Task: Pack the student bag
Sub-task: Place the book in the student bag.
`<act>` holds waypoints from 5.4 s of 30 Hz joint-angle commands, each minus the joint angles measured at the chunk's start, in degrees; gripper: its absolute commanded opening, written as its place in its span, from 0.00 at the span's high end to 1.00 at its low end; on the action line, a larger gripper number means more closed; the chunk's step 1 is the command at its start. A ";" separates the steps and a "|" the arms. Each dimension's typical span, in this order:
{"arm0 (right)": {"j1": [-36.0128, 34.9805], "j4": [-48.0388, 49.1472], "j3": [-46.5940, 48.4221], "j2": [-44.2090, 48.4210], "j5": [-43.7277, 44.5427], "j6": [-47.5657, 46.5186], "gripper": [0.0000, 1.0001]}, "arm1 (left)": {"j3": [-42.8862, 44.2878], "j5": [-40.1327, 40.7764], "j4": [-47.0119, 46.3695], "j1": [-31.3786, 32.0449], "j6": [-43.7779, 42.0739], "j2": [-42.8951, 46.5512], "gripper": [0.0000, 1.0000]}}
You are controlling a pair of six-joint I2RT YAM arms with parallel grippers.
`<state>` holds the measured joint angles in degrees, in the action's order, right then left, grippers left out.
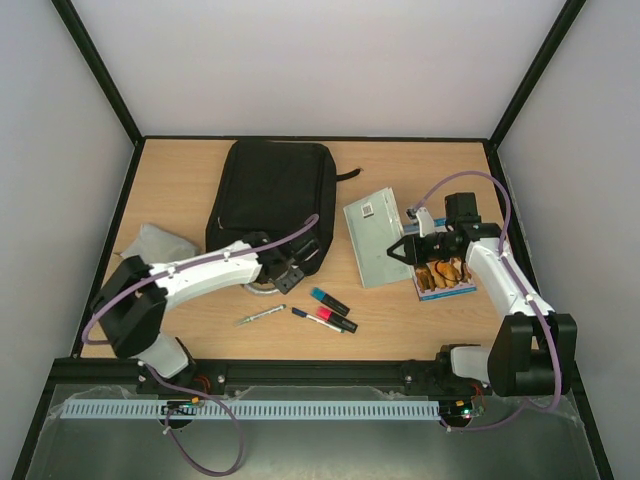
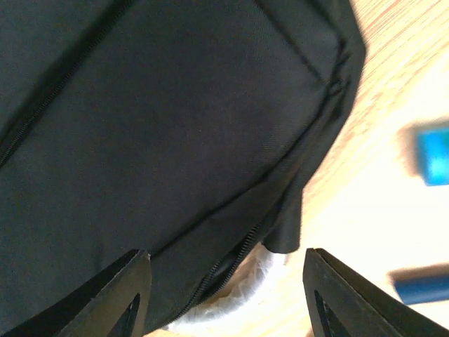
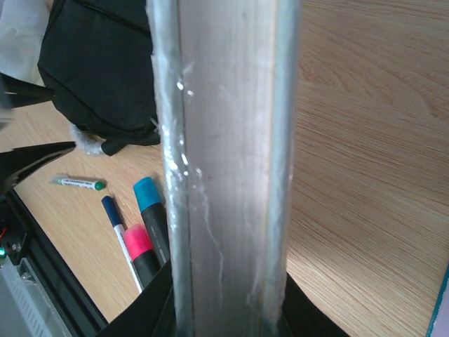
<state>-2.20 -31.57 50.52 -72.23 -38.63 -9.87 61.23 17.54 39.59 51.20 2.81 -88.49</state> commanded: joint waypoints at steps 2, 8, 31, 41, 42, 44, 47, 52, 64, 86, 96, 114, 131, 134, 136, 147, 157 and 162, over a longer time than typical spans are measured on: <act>0.44 2.49 0.13 2.32 -5.29 -1.30 0.99 | 1.56 4.59 1.13 -0.13 -2.41 -4.91 0.38; 0.61 2.55 0.06 1.97 -5.49 -1.38 0.99 | 3.37 8.40 -0.35 -0.11 -3.16 -10.07 0.54; 3.68 3.96 1.86 2.77 0.26 -0.25 0.99 | 29.76 -0.42 -1.71 3.02 -4.39 -22.85 0.66; 3.69 3.10 1.11 2.53 -2.95 -0.72 0.99 | 4.89 0.35 -3.92 -2.39 -5.87 -0.25 0.02; 3.73 2.98 1.07 2.53 -3.22 -0.81 0.99 | 3.94 0.31 -2.91 -3.91 -6.17 -0.29 0.06; 3.69 2.89 0.91 2.76 -3.25 -0.99 0.99 | 2.66 -0.73 -0.90 -6.81 -6.60 -0.78 0.16; 3.69 2.88 0.79 3.03 -3.35 -0.99 0.99 | 1.47 -3.75 -1.75 -7.70 -7.49 -0.43 0.22; 3.69 2.75 0.54 3.23 -4.02 -0.85 0.99 | 0.96 -0.10 -1.70 -7.37 -9.09 -2.58 0.19; 3.69 2.22 0.71 2.09 -4.69 -1.38 0.99 | -0.03 1.80 -3.47 -7.00 -9.80 -9.00 0.19; 3.69 -0.34 4.68 3.56 -0.48 -2.62 0.99 | 26.11 -2.64 -5.47 2.06 -5.47 -22.91 0.93; 3.69 -1.37 2.66 7.25 2.22 -3.13 0.99 | 20.27 4.42 -7.09 2.33 -6.65 -24.93 0.32; 3.69 -2.90 2.44 9.08 1.78 -2.87 0.99 | 9.92 4.43 -10.32 -1.32 -5.64 -19.08 0.57; 3.69 -25.28 20.37 3.67 -10.86 -4.52 0.99 | 37.53 1.38 -4.92 -2.05 -6.91 -14.32 0.98; 3.69 -28.14 20.86 3.49 -13.61 -5.52 0.99 | 40.73 0.66 -4.62 -2.96 -6.74 -15.55 0.98; 3.65 -28.99 20.32 3.29 -16.02 -5.61 0.99 | 43.84 0.11 -3.58 -3.70 -6.20 -16.98 0.98; 2.21 -31.95 21.43 -1.05 -19.93 -9.41 0.99 | 50.65 -2.63 -2.77 -4.69 -2.18 -20.83 0.98; 0.97 -33.00 29.13 2.41 -13.95 -8.10 0.99 | 51.11 -6.19 -8.33 -7.71 4.03 -24.16 0.98; 0.97 -34.62 28.46 3.05 -13.15 -7.90 0.99 | 54.20 -8.22 -8.80 -9.15 4.89 -25.07 0.98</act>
<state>-0.84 -62.85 77.54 -70.91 -47.03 -16.25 110.72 12.21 36.40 43.20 5.41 -113.16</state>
